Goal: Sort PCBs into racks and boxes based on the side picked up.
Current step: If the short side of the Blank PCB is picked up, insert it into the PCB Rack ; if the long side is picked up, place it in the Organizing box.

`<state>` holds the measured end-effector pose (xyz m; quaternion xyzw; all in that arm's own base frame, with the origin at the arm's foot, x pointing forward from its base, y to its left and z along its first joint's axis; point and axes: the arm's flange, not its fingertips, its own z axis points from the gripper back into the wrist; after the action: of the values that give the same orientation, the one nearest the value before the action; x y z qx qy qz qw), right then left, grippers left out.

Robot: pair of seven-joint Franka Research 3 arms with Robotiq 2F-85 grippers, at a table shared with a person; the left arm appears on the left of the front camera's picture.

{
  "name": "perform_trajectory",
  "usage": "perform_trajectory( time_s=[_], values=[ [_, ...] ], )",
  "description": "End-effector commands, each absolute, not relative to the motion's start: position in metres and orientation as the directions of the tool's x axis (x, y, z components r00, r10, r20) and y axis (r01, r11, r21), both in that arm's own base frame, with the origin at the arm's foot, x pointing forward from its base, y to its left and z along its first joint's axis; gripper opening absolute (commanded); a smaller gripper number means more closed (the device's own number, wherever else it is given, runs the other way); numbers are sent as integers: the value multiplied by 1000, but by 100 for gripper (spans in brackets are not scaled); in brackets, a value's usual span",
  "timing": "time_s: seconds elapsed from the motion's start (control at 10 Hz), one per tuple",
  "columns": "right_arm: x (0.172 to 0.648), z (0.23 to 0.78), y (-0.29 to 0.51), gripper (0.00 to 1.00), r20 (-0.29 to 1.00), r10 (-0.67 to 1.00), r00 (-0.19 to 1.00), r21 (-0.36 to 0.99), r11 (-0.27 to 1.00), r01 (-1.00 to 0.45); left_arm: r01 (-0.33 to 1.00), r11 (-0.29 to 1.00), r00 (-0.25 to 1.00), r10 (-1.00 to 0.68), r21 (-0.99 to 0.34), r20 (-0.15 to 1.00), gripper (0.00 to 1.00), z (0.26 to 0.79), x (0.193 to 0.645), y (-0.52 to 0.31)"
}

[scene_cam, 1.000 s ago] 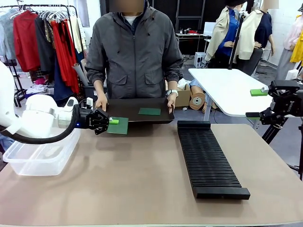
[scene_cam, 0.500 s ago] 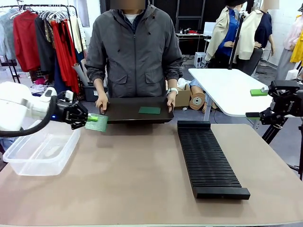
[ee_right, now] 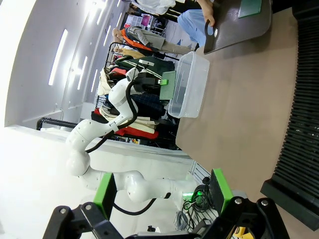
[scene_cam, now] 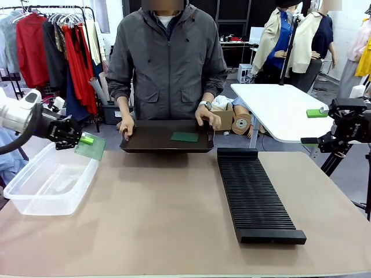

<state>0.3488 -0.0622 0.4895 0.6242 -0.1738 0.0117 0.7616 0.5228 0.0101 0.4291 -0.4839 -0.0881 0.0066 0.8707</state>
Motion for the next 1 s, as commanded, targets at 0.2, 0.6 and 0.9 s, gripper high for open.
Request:
perform_trajectory(
  time_s=[0.2,0.6,0.9],
  values=[
    [349,493,-62,100,265,-208,942,952,212,-221,104,740,988,-1,-664,153,0,468,526,22],
    [349,493,-62,100,265,-208,942,952,212,-221,80,874,986,2,-478,168,0,481,536,16],
    [349,493,-62,100,265,-208,942,952,212,-221,45,909,976,49,-414,214,0,485,541,17]
  ],
)
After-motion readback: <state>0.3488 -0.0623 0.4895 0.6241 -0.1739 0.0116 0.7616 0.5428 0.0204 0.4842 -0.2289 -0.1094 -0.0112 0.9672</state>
